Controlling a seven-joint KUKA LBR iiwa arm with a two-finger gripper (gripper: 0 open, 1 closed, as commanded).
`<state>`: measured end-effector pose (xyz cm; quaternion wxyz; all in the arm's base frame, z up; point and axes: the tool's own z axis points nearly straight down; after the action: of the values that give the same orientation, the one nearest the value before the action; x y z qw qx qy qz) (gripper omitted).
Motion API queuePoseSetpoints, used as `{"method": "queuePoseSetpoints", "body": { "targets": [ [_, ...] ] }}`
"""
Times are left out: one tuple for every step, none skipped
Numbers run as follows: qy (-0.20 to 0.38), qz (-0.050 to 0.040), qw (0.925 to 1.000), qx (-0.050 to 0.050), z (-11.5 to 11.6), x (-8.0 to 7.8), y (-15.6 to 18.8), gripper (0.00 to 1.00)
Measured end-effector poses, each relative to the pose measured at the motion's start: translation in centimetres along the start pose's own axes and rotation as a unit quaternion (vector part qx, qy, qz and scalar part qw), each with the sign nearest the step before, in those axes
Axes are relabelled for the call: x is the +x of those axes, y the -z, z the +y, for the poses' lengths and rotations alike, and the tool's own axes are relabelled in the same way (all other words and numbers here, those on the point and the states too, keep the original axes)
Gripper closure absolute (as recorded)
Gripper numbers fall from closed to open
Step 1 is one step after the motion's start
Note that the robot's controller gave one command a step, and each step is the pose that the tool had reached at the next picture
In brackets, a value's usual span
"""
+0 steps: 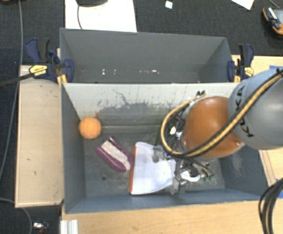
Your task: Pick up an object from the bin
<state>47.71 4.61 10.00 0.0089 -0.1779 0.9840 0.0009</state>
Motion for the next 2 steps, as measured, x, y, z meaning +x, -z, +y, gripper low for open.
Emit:
{"method": "queuePoseSetpoints", "body": {
  "targets": [
    [0.039, -0.0032, 0.9992, 0.003, -1.78, 0.45, -2.86, 0.0],
    [0.047, -0.0014, 0.9989, 0.0, -0.9, 0.34, -2.99, 1.0]
  ]
}}
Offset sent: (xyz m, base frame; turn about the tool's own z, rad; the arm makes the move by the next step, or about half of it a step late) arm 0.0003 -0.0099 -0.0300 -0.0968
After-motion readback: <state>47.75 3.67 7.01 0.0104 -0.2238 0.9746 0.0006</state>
